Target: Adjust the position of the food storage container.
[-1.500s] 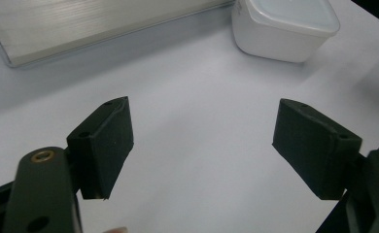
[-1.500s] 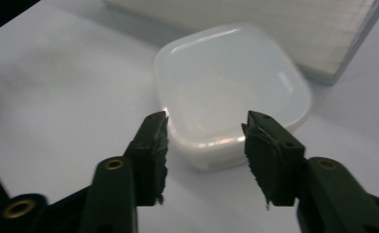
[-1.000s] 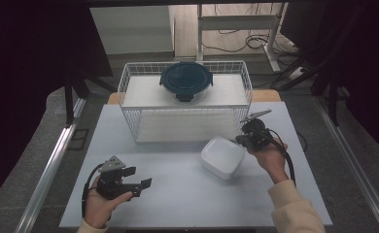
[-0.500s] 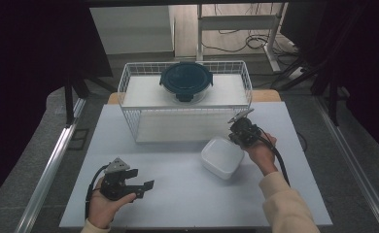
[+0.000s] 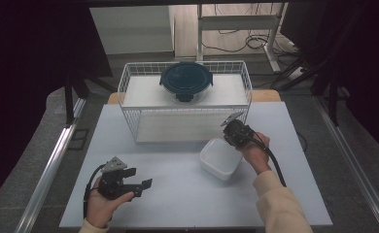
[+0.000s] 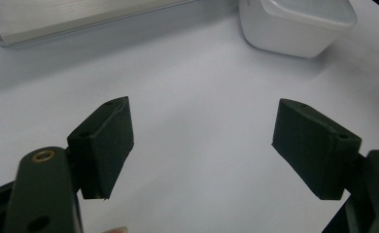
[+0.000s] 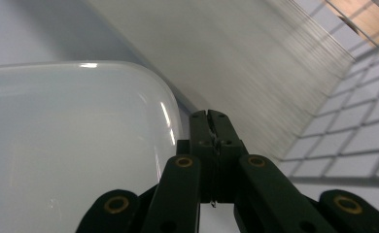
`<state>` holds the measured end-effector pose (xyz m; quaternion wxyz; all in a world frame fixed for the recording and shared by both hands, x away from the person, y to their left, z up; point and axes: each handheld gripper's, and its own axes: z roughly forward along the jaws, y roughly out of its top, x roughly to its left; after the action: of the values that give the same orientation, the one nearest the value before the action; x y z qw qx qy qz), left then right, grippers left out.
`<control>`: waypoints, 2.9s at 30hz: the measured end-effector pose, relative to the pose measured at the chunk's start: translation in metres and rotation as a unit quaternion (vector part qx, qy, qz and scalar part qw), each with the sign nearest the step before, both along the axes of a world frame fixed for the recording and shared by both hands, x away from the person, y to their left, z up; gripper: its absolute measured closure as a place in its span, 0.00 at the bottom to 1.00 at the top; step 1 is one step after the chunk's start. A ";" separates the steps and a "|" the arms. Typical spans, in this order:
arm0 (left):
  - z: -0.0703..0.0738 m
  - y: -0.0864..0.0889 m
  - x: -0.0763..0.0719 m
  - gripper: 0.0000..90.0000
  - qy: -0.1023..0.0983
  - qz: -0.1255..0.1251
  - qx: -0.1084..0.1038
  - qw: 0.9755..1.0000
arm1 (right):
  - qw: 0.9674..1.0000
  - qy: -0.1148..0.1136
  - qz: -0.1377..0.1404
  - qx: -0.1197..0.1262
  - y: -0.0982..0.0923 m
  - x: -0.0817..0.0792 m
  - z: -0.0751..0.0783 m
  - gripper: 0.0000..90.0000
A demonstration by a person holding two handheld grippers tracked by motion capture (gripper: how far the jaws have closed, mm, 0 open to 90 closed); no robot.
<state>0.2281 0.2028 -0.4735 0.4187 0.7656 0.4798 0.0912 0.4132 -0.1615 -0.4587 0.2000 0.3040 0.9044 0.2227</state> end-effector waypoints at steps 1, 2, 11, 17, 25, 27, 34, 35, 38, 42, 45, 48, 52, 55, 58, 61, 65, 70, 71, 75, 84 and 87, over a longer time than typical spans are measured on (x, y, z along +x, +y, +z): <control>0.000 0.000 0.000 0.24 0.001 0.001 0.000 1.000 | 1.000 -0.001 0.006 -0.002 0.002 -0.001 0.000 0.99; -0.001 0.000 0.001 0.24 0.002 0.001 0.000 1.000 | 1.000 0.000 0.013 -0.002 0.005 -0.003 0.000 0.99; 0.000 -0.001 0.000 0.25 0.004 -0.001 0.001 1.000 | 0.997 0.009 0.082 -0.002 0.023 -0.018 -0.001 0.99; -0.003 -0.001 0.001 0.25 0.008 -0.002 0.004 1.000 | 0.992 0.030 0.124 -0.010 0.044 -0.031 -0.001 0.99; -0.004 0.001 0.001 0.25 0.009 0.000 0.003 1.000 | 0.982 0.046 0.183 -0.007 0.072 -0.056 -0.003 0.99; -0.005 0.001 0.002 0.25 0.012 0.002 0.002 1.000 | 0.982 0.042 0.184 -0.007 0.073 -0.059 -0.002 0.99; -0.006 -0.002 0.002 0.25 0.018 -0.006 -0.009 1.000 | 0.987 0.049 0.131 0.075 0.047 -0.084 0.030 0.99; -0.007 -0.002 0.002 0.25 0.019 -0.006 -0.009 1.000 | 0.987 0.052 0.126 0.082 0.042 -0.092 0.033 0.99; -0.007 0.000 0.002 0.25 0.020 0.002 -0.011 1.000 | 0.985 0.051 0.123 0.107 0.021 -0.122 0.038 0.99; -0.006 0.001 0.002 0.25 0.019 0.004 -0.010 1.000 | 0.984 0.063 0.112 0.122 -0.006 -0.162 0.029 0.99; -0.005 -0.002 0.002 0.25 0.018 0.003 -0.010 1.000 | 0.984 0.078 0.109 0.121 -0.017 -0.184 0.012 0.99; -0.006 -0.004 0.002 0.24 0.018 -0.001 -0.004 1.000 | 0.983 0.095 0.108 0.113 -0.022 -0.190 -0.005 0.99; -0.004 -0.003 0.001 0.24 0.015 0.003 -0.005 1.000 | 0.985 0.102 0.097 0.100 -0.021 -0.187 -0.016 0.99; -0.003 0.000 0.001 0.24 0.014 0.005 -0.005 1.000 | 0.986 0.097 0.095 0.093 -0.019 -0.185 -0.018 0.99; -0.004 0.001 0.001 0.24 0.014 0.004 -0.006 1.000 | 0.987 0.096 0.087 0.091 -0.017 -0.182 -0.019 0.99; -0.004 0.003 0.002 0.24 0.014 0.005 -0.005 1.000 | 0.989 0.091 0.081 0.087 -0.016 -0.178 -0.020 0.99; -0.004 0.004 0.002 0.24 0.014 0.006 -0.005 1.000 | 0.990 0.082 0.064 0.091 -0.017 -0.168 -0.018 0.99; -0.004 0.004 0.002 0.24 0.014 0.006 -0.005 1.000 | 0.991 0.081 0.041 0.098 -0.016 -0.151 -0.018 0.99; -0.004 0.004 0.002 0.24 0.014 0.006 -0.005 1.000 | 0.991 0.081 0.039 0.099 -0.016 -0.148 -0.019 0.99; -0.005 0.005 0.003 0.24 0.015 0.008 -0.005 1.000 | 0.992 0.076 0.028 0.102 -0.012 -0.135 -0.019 0.99; -0.006 0.005 0.003 0.25 0.017 0.008 -0.005 1.000 | 0.991 0.070 -0.005 0.113 -0.009 -0.100 -0.019 0.99; -0.006 0.005 0.003 0.25 0.016 0.010 -0.006 1.000 | 0.992 0.066 -0.010 0.111 -0.012 -0.098 -0.018 0.99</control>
<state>0.2309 0.2081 -0.4792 0.4142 0.7599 0.4945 0.0799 0.3149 -0.1739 -0.4767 0.1075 0.3473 0.8822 0.2992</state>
